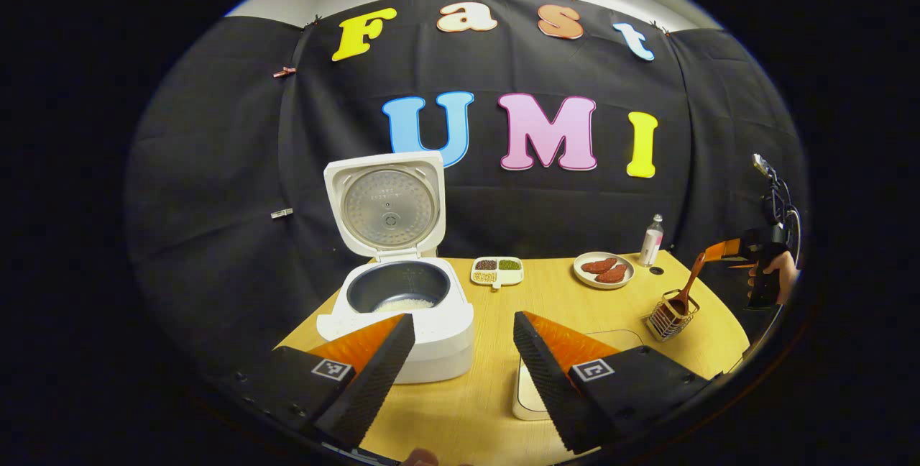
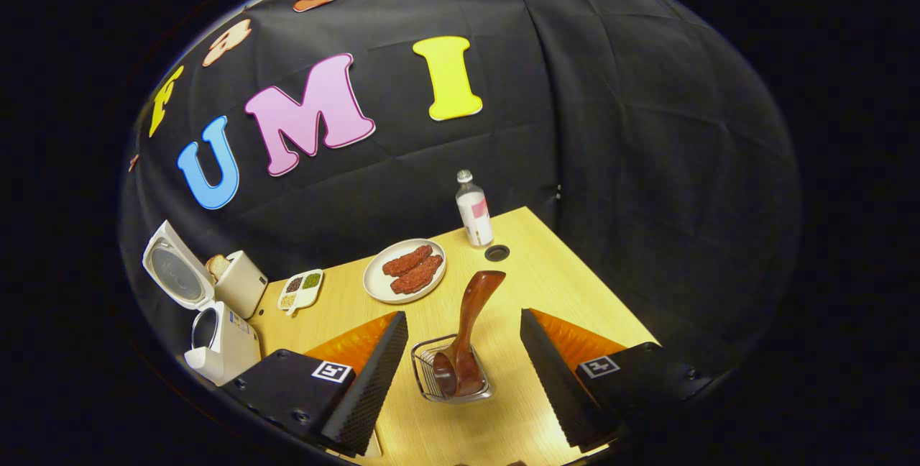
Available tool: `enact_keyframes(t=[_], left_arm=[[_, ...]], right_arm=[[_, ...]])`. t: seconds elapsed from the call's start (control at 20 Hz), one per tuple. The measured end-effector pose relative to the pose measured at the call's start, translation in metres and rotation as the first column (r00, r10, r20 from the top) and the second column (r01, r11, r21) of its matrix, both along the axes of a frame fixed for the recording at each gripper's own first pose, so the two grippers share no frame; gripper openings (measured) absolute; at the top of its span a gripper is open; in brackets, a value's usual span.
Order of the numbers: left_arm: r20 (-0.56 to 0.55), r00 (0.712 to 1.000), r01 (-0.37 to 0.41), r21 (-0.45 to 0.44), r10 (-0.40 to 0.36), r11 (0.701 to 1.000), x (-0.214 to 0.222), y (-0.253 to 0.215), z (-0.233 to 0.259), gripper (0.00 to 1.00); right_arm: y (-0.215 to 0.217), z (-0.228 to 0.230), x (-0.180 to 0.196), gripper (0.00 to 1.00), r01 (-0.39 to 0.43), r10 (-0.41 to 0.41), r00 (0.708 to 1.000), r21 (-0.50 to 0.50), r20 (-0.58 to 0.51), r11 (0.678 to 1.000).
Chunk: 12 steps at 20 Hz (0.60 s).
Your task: Close the left gripper, press the button to open the rice cooker; take a wooden spoon from the chopstick holder with the right hand, scoop a spoonful of rice and pour it into the rice cooker, then put the wooden spoon back into the chopstick holder.
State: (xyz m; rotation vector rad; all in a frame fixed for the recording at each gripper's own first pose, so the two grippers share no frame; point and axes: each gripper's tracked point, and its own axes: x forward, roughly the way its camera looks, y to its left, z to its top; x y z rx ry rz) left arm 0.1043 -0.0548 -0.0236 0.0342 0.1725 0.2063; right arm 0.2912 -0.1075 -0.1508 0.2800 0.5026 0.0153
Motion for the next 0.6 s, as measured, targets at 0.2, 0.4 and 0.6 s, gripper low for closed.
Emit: enact_keyframes(t=[0.2, 0.4, 0.6], left_arm=[[-0.037, 0.997, -0.07, -0.013, 0.069, 0.997, -0.006, -0.014, -0.011, 0.94], [-0.083, 0.986, -0.146, -0.041, 0.142, 0.988, -0.022, -0.022, -0.029, 0.95], [-0.109, 0.974, -0.208, -0.061, 0.2, 0.976, -0.036, -0.025, -0.039, 0.95]], right_arm=[[0.007, -0.04, 0.03, 0.99, -0.019, 0.026, 0.996, 0.075, -0.088, 0.997], [0.02, -0.067, 0.058, 0.97, -0.027, 0.044, 0.991, 0.132, -0.129, 0.991], [0.026, -0.088, 0.067, 0.8, -0.012, 0.048, 0.98, 0.183, -0.191, 0.983]])
